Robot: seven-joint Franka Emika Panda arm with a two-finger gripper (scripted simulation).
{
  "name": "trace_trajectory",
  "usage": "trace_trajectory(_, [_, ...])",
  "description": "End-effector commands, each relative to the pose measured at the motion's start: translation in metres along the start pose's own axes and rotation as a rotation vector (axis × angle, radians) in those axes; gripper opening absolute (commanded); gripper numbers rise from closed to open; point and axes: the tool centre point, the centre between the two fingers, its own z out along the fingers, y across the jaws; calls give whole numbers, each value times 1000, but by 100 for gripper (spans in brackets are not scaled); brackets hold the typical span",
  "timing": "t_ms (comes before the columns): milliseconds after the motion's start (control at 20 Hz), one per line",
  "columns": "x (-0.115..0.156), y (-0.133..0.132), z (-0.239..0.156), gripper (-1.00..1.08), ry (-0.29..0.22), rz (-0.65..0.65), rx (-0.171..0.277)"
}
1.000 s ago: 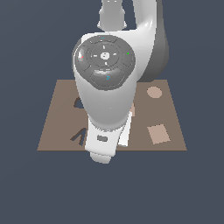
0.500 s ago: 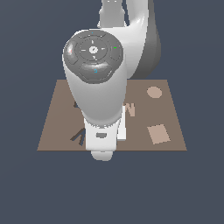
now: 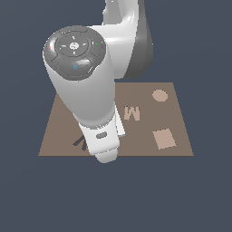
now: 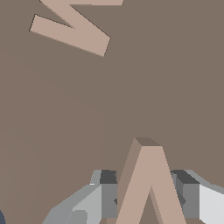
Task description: Insert a designated object into the corresponding slot on a board.
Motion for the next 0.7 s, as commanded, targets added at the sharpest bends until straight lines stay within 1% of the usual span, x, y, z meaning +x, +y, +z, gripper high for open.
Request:
trace_trajectory(0, [-7,-3,-1,-100,0,-89,0])
trace_trajectory(650, [-42,-5,-4,-100,0,-521,0])
